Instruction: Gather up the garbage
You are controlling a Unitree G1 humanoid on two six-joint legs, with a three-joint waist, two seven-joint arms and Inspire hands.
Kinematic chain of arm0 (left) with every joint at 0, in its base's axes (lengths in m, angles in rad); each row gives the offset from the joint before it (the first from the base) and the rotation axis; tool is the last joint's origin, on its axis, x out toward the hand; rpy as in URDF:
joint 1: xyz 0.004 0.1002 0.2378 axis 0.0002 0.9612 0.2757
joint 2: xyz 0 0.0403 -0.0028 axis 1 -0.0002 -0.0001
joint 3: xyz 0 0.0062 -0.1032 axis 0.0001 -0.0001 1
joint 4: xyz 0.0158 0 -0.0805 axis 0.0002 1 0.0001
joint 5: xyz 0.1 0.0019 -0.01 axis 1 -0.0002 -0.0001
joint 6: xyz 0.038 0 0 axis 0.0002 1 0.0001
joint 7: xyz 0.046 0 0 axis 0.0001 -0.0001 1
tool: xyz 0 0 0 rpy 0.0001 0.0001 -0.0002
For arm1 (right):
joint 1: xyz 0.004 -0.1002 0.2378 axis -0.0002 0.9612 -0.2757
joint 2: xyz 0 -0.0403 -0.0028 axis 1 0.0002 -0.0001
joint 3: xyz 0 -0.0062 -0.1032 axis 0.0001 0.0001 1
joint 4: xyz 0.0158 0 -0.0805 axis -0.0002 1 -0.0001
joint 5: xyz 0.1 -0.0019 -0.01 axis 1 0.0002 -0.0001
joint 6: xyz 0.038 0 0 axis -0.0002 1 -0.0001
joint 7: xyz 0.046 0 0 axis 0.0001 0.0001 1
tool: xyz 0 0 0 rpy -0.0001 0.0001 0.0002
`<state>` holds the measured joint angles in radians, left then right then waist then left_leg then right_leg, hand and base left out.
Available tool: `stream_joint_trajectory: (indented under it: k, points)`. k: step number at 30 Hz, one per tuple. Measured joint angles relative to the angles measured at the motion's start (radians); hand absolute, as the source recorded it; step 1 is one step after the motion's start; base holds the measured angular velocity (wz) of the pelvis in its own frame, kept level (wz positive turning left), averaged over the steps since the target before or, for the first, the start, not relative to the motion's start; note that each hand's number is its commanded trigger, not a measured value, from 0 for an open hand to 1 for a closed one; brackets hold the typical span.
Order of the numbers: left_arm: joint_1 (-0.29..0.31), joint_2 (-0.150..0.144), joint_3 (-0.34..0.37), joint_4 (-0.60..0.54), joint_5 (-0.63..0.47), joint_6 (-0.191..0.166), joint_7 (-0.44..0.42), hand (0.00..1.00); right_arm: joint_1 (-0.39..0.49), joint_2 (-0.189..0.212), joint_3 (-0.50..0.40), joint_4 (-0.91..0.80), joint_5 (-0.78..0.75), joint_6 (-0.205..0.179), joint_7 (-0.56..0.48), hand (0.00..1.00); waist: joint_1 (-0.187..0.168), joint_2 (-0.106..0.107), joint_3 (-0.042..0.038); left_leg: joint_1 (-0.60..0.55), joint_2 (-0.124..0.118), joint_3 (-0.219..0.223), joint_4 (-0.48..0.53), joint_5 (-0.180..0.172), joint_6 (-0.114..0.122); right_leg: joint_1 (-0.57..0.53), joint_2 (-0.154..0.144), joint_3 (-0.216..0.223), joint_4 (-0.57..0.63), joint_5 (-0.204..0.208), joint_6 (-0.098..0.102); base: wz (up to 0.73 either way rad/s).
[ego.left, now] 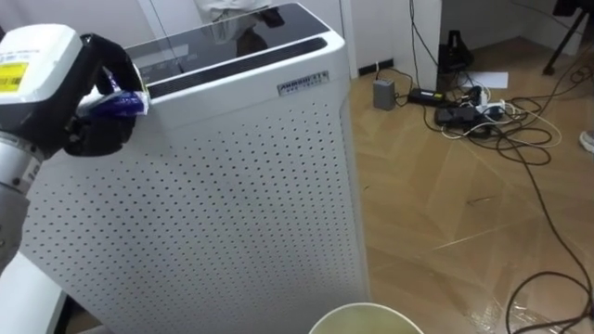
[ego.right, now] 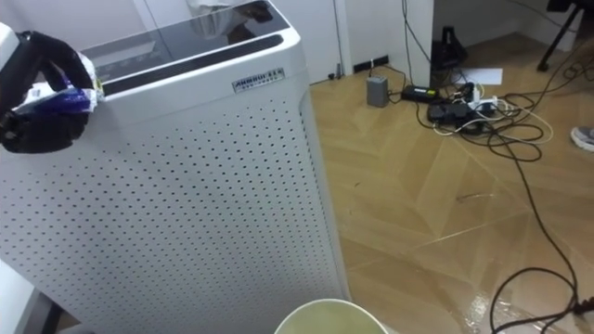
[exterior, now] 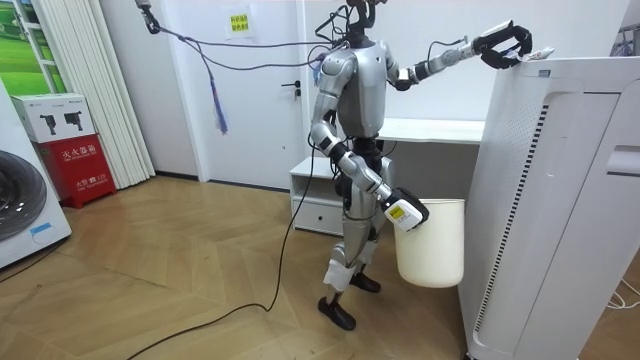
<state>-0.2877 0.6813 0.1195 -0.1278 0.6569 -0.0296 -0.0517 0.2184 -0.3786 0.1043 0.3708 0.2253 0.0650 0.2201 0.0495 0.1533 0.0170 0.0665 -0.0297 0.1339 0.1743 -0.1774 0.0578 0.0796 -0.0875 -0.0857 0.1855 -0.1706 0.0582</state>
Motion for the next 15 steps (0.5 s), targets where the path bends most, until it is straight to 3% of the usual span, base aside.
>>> stream_joint_trajectory:
  k: [5, 8, 15]
  points:
    - [0.009, -0.005, 0.015, -0.070, -0.108, 0.003, 0.002, 1.00, -0.004, 0.000, 0.000, 0.000, 0.002, -0.002, 0.004, 1.00, 0.010, -0.007, -0.0041, -0.014, 0.000, -0.007, 0.004, 0.000, 0.000, -0.005, -0.002, -0.007, -0.001, 0.000, 0.000, 0.07]
    - [0.024, -0.018, 0.015, -0.149, -0.287, -0.016, -0.008, 1.00, -0.004, 0.017, 0.000, -0.001, 0.012, -0.002, 0.003, 1.00, 0.010, -0.023, -0.0064, -0.019, 0.001, -0.013, 0.007, 0.000, 0.000, -0.005, -0.002, -0.013, -0.001, 0.000, 0.000, 0.07]
    - [0.052, -0.143, -0.013, -0.288, -0.648, -0.041, -0.061, 1.00, -0.004, 0.039, 0.026, -0.002, 0.010, -0.022, 0.002, 1.00, 0.008, -0.027, -0.0059, -0.018, 0.001, -0.022, 0.007, 0.000, 0.000, -0.002, -0.003, -0.024, 0.000, 0.000, 0.000, 0.02]
